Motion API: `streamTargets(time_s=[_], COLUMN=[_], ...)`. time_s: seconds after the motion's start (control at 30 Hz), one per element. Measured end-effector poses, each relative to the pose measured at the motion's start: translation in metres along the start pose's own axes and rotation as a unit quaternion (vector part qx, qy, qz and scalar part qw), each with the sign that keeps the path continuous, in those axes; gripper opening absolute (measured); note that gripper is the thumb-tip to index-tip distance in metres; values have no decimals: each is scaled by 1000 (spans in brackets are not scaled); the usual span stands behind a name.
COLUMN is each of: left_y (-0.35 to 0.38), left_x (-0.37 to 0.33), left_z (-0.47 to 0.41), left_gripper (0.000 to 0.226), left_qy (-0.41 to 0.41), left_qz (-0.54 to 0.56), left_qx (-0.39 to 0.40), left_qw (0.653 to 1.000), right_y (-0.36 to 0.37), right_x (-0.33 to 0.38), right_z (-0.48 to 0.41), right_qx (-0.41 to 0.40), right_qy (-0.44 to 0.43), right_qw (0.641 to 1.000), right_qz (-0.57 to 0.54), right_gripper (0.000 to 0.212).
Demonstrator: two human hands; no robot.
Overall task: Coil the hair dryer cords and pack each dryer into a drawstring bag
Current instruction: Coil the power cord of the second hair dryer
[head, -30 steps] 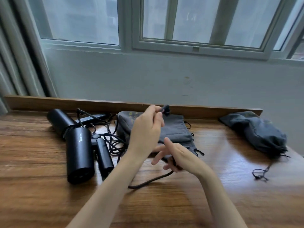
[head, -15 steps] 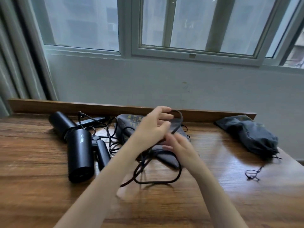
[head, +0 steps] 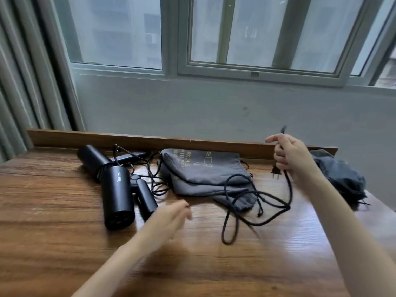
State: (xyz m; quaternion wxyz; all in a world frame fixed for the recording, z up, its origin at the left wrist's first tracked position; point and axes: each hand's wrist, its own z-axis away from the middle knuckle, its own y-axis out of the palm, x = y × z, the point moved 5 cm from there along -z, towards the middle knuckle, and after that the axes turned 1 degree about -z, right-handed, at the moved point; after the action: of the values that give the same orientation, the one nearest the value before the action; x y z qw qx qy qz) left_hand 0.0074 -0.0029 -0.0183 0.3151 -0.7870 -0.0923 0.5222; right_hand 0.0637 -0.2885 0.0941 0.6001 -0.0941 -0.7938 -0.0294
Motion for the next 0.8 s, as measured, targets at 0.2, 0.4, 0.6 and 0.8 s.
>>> streamTargets(time_s=[0.2,0.4,0.6,0.8], left_y=[-38,-46,-38,-19], left_x=[15,22,13,3], left_z=[-8,-5,-14,-23], left_gripper=[28,27,25,29], left_qy=[-96,-98,-82,-80], left_qz=[534,561,516,445], left_qx=[-240,-250,-198,-154], left_qw=[805,783,829,879], right_y=[-48,-87,-98,1], right_x=[-20,-43,-82,-45], right_z=[5,7,11,31], right_qx=[-88,-131,-59,-33], right_qy=[-78,-30,99,-133], right_qw=[933,882,827,876], right_qz=[341,452,550,463], right_gripper=[28,29,40,35])
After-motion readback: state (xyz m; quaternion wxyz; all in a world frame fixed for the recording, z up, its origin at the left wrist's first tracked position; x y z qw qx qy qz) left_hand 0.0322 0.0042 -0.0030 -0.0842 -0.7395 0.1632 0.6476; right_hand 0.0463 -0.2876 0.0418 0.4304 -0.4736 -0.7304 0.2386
